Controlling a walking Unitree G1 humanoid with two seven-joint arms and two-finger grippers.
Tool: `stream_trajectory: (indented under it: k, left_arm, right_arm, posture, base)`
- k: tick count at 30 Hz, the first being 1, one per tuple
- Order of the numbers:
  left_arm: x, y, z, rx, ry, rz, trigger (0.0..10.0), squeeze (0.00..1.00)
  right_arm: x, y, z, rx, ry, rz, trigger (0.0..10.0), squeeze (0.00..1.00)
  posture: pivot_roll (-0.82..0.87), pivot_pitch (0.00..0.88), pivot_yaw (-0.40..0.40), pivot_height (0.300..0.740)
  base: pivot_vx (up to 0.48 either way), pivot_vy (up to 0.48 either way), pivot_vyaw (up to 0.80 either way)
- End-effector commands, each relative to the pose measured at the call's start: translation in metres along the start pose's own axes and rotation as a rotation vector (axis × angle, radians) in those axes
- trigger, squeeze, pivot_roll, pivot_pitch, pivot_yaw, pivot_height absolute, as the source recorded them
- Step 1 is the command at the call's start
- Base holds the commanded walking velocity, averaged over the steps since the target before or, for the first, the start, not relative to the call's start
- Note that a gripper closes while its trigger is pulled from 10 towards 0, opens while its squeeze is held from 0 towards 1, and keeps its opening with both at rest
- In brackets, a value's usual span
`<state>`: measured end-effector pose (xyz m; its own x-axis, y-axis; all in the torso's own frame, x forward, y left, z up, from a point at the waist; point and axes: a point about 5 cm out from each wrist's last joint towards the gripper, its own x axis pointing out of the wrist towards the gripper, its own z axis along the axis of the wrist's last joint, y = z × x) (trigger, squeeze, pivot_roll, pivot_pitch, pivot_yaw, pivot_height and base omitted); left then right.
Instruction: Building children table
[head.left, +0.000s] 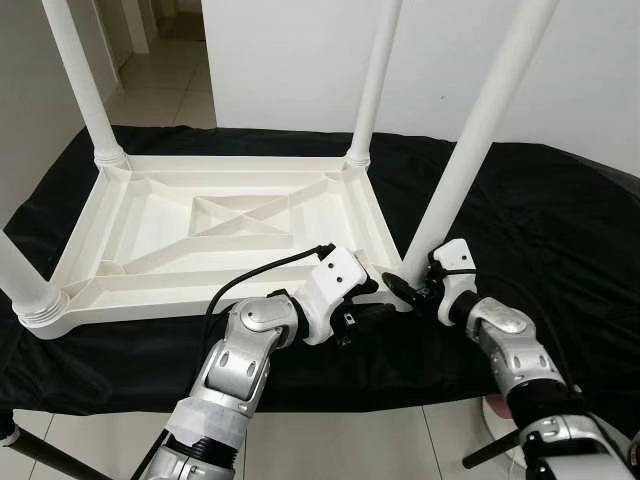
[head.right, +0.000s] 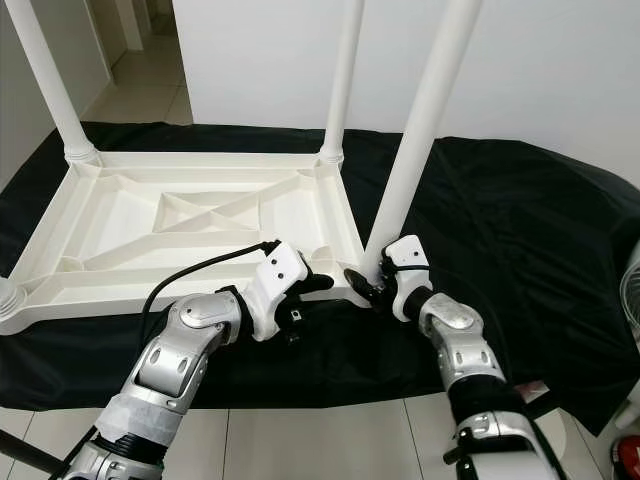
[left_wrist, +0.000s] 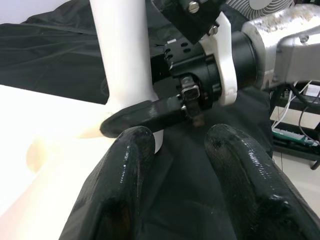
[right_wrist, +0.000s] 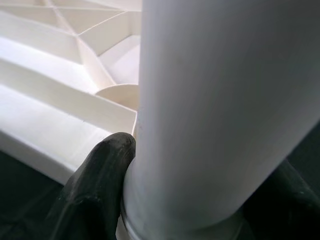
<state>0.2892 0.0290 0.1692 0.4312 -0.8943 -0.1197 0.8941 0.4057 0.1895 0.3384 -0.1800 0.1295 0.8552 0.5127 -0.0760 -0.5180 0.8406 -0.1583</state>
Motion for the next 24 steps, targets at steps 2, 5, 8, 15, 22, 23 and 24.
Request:
stream_trajectory:
  k: [2,5,8,15,22,23,24]
  left_arm:
    - [0.001,0.006,-0.002,-0.014,0.015,0.147,10.0,0.0]
    - [0.001,0.005,-0.002,-0.016,0.014,0.146,10.0,0.0]
    - [0.001,0.005,-0.002,-0.019,0.015,0.146,10.0,0.0]
    - [0.002,-0.001,-0.007,-0.03,0.022,0.128,10.0,0.0]
    - [0.003,0.0,-0.005,-0.032,0.018,0.13,10.0,0.0]
    - [0.003,0.0,-0.005,-0.032,0.018,0.13,10.0,0.0]
    - [0.003,0.0,-0.005,-0.032,0.018,0.13,10.0,0.0]
  right_arm:
    - [0.004,0.011,-0.003,0.052,0.0,-0.067,10.0,0.0]
    - [0.006,0.022,-0.002,0.09,-0.024,-0.112,10.0,0.0]
    - [0.008,0.029,-0.001,0.108,-0.036,-0.18,10.0,0.0]
    - [0.014,0.041,0.002,0.29,-0.039,-0.58,10.0,0.0]
    - [0.014,0.044,0.009,0.275,-0.05,-0.636,10.0,0.0]
    - [0.014,0.043,0.01,0.274,-0.05,-0.639,10.0,0.0]
    - [0.014,0.043,0.01,0.274,-0.05,-0.639,10.0,0.0]
  posture:
    - [0.06,0.046,-0.04,0.74]
    - [0.06,0.05,-0.039,0.74]
    - [0.06,0.054,-0.041,0.74]
    - [0.04,0.064,-0.042,0.74]
    - [0.04,0.062,-0.044,0.74]
    - [0.04,0.062,-0.044,0.74]
    - [0.04,0.062,-0.044,0.74]
  base:
    - [0.0,0.0,0.0]
    - [0.0,0.0,0.0]
    - [0.0,0.0,0.0]
    - [0.0,0.0,0.0]
    - [0.0,0.0,0.0]
    - [0.0,0.0,0.0]
    - [0.0,0.0,0.0]
